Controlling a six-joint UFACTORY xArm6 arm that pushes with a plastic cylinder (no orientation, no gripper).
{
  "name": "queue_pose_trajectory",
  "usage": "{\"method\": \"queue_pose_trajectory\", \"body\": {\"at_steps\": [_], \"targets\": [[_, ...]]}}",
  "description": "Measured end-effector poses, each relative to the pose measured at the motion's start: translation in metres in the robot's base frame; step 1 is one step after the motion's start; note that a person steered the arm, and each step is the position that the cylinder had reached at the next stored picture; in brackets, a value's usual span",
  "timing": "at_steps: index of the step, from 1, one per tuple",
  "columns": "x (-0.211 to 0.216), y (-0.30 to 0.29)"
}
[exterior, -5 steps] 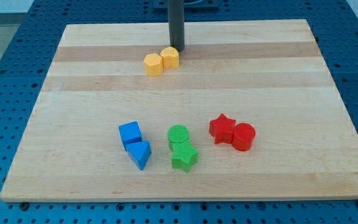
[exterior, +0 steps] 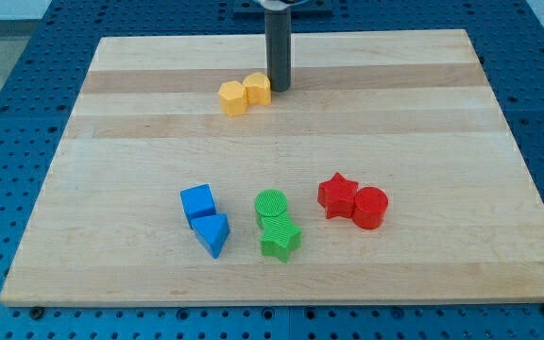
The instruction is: Move the yellow heart along with yellow hexagon left a bit
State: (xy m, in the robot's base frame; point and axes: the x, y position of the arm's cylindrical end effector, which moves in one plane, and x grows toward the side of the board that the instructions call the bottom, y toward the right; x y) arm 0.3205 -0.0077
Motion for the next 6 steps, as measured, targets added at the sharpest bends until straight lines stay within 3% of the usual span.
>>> {"method": "queue_pose_trajectory", "body": {"at_steps": [6], "targets": [[0.024, -0.051]]}}
